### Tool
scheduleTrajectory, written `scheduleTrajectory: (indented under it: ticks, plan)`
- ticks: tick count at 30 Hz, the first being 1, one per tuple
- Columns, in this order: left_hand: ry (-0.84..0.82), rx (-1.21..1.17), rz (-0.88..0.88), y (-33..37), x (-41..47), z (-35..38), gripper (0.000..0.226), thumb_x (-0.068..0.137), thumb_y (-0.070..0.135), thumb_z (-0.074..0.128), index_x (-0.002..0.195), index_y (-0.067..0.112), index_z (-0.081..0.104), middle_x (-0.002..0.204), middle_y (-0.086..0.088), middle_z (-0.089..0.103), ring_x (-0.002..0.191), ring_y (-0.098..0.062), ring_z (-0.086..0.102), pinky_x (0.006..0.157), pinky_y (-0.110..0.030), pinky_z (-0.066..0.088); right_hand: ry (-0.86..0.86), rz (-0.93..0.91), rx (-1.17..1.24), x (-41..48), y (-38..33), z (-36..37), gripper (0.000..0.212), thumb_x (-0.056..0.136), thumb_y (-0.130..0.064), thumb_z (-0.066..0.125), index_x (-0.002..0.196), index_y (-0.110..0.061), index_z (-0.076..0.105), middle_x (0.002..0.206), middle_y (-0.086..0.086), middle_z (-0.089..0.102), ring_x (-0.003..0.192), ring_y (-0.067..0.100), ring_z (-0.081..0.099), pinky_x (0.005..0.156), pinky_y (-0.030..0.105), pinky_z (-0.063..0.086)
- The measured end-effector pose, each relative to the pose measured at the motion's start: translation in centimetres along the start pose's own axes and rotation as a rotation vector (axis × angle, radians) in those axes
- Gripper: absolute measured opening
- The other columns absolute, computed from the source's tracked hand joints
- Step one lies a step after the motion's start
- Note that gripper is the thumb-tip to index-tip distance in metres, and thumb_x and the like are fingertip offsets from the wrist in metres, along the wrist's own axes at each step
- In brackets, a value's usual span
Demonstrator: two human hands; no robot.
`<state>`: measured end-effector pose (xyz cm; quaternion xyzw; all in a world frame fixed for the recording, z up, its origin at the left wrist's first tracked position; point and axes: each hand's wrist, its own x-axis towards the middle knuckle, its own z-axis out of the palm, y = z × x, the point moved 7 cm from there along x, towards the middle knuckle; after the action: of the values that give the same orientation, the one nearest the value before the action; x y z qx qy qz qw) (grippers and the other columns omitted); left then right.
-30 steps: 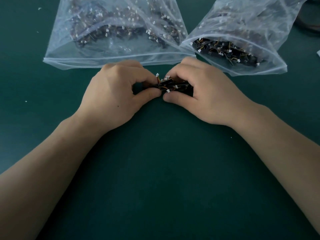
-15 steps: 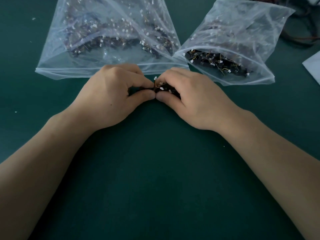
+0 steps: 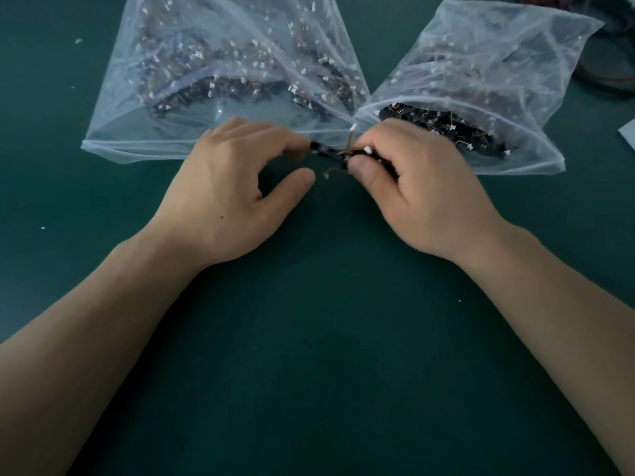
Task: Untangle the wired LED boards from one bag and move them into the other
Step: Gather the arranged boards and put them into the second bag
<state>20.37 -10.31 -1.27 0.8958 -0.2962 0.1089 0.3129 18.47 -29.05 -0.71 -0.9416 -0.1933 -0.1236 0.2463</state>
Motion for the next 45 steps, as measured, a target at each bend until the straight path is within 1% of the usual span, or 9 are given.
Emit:
scheduleTrajectory:
  ticks: [3, 9, 16, 21, 24, 26, 32, 39, 45]
  plan:
    - [-0.025, 0.048, -0.036, -0.4, 0.1, 0.1, 0.040, 0.099, 0.044, 0.056, 0.129, 0.022, 0.070, 0.121, 0.012, 0.068, 0.122, -0.022, 0.059, 0.108, -0.052, 0.043, 0.081, 0.070, -0.036, -0.1, 1.7, -1.3, 0.028, 0.109, -0.031, 0.049, 0.095, -0.008, 0.059, 0.087, 0.000, 0.057, 0.078, 0.022, 0.052, 0.071, 0.044, 0.045]
    - [-0.029, 0.142, -0.073, -0.5, -0.1, 0.3, 0.038, 0.098, 0.045, 0.055, 0.130, 0.029, 0.068, 0.130, 0.015, 0.066, 0.125, -0.014, 0.054, 0.102, -0.034, 0.021, 0.119, 0.230, -0.246, -0.1, 4.2, -3.1, 0.028, 0.109, -0.034, 0.048, 0.086, -0.017, 0.048, 0.076, -0.006, 0.047, 0.071, 0.022, 0.047, 0.066, 0.035, 0.031]
    - [-0.020, 0.256, -0.134, -0.9, -0.3, 0.5, 0.045, 0.098, 0.047, 0.051, 0.137, 0.029, 0.063, 0.141, 0.012, 0.058, 0.135, -0.016, 0.044, 0.103, -0.030, 0.013, 0.211, 0.283, -0.571, 0.1, 4.2, -3.8, 0.025, 0.107, -0.035, 0.050, 0.102, -0.014, 0.063, 0.084, 0.001, 0.060, 0.080, 0.029, 0.058, 0.073, 0.041, 0.041]
    - [-0.006, 0.282, -0.166, -1.0, -0.4, 0.5, 0.053, 0.096, 0.045, 0.052, 0.141, 0.019, 0.060, 0.153, 0.007, 0.054, 0.143, -0.021, 0.039, 0.104, -0.036, 0.014, 0.256, 0.308, -0.507, 0.0, 3.9, -3.9, 0.025, 0.100, -0.023, 0.063, 0.122, -0.012, 0.055, 0.114, 0.009, 0.067, 0.107, 0.036, 0.064, 0.093, 0.050, 0.048]
    - [-0.027, 0.300, -0.166, -1.1, -0.4, 0.7, 0.052, 0.097, 0.048, 0.050, 0.141, 0.022, 0.061, 0.152, 0.009, 0.054, 0.140, -0.021, 0.038, 0.101, -0.032, 0.012, 0.203, 0.294, -0.452, 0.1, 3.9, -3.6, 0.016, 0.097, -0.010, 0.058, 0.110, -0.019, 0.058, 0.095, -0.002, 0.064, 0.088, 0.027, 0.064, 0.076, 0.045, 0.054]
    - [-0.035, 0.301, -0.167, -1.2, -0.3, 0.7, 0.051, 0.098, 0.049, 0.048, 0.140, 0.024, 0.062, 0.151, 0.011, 0.053, 0.139, -0.020, 0.038, 0.102, -0.031, 0.012, 0.140, 0.298, -0.367, 0.1, 3.8, -2.9, 0.015, 0.097, -0.014, 0.054, 0.110, -0.022, 0.057, 0.084, -0.009, 0.059, 0.079, 0.022, 0.060, 0.069, 0.043, 0.054]
    - [-0.042, 0.299, -0.161, -1.2, -0.4, 0.8, 0.049, 0.099, 0.049, 0.047, 0.139, 0.026, 0.062, 0.150, 0.013, 0.053, 0.139, -0.019, 0.037, 0.102, -0.031, 0.012, 0.063, 0.285, -0.168, 0.0, 3.5, -1.9, 0.036, 0.101, -0.024, 0.042, 0.130, -0.028, 0.063, 0.086, -0.011, 0.068, 0.083, 0.021, 0.064, 0.073, 0.039, 0.051]
    - [-0.042, 0.293, -0.161, -1.2, -0.3, 0.8, 0.047, 0.099, 0.048, 0.048, 0.139, 0.026, 0.062, 0.149, 0.014, 0.053, 0.139, -0.019, 0.038, 0.104, -0.033, 0.014, 0.075, 0.285, -0.213, 0.1, 3.9, -1.8, 0.010, 0.103, -0.034, 0.057, 0.108, -0.026, 0.061, 0.071, -0.015, 0.059, 0.073, 0.016, 0.061, 0.066, 0.038, 0.051]
    - [-0.046, 0.285, -0.167, -1.3, -0.3, 0.7, 0.049, 0.098, 0.049, 0.047, 0.140, 0.027, 0.062, 0.150, 0.014, 0.052, 0.139, -0.018, 0.036, 0.103, -0.032, 0.013, 0.258, 0.359, -0.229, 0.0, 4.5, -3.5, 0.010, 0.103, -0.028, 0.053, 0.111, -0.021, 0.051, 0.076, -0.013, 0.055, 0.073, 0.020, 0.060, 0.068, 0.044, 0.054]
